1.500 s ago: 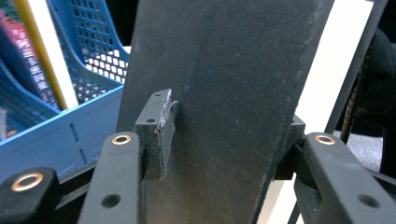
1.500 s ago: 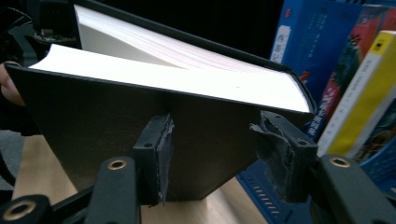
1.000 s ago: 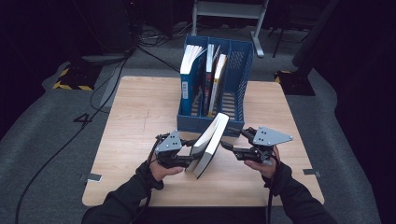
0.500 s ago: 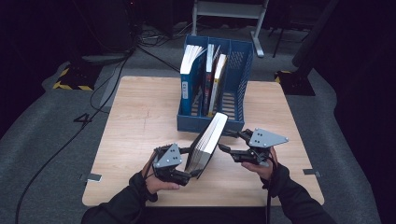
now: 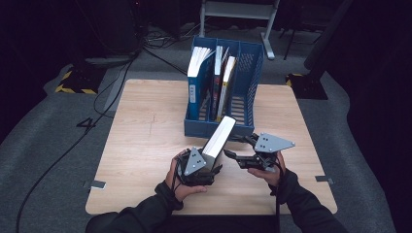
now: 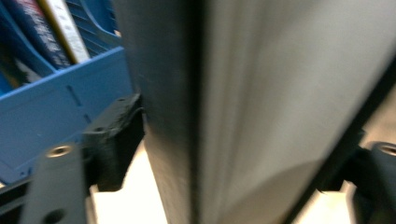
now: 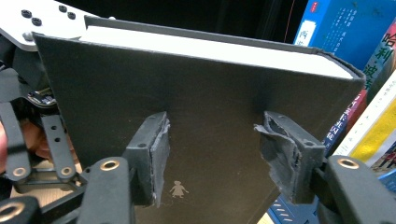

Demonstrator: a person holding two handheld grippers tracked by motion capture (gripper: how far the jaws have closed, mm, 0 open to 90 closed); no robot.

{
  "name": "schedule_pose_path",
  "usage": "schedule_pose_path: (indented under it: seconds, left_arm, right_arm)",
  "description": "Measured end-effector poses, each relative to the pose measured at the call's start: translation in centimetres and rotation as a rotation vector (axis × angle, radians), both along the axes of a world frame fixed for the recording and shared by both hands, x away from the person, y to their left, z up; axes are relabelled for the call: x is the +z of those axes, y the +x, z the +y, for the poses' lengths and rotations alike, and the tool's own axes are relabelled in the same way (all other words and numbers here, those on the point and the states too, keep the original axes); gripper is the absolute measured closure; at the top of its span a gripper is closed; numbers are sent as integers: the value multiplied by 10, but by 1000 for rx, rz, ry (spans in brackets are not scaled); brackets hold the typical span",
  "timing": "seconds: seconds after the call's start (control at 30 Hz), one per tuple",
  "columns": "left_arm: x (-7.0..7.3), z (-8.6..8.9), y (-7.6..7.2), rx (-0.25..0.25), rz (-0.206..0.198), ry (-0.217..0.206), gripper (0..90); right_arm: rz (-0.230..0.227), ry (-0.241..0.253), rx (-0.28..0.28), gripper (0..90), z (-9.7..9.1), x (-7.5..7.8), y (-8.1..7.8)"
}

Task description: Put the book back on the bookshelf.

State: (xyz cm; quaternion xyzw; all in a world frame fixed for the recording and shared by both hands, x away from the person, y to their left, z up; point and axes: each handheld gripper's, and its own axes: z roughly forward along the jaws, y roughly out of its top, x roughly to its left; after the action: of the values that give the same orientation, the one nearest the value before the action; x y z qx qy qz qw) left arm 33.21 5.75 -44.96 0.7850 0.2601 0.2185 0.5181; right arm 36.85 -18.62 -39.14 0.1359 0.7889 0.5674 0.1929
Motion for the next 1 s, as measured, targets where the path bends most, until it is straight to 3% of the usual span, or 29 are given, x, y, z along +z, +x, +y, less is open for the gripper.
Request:
schedule_pose_path:
  seconds: [0.73, 0.87, 1.0]
  left_arm:
    - [2, 14, 4, -33, 47, -6, 417]
    - [3, 22, 6, -60, 51, -11, 454]
    - [4, 28, 4, -106, 19, 14, 514]
  right_arm:
    - [23, 3, -60, 369, -17, 4, 16]
    - [21, 9, -49, 338, -20, 5, 18]
    - [29, 1, -34, 311, -22, 6, 20]
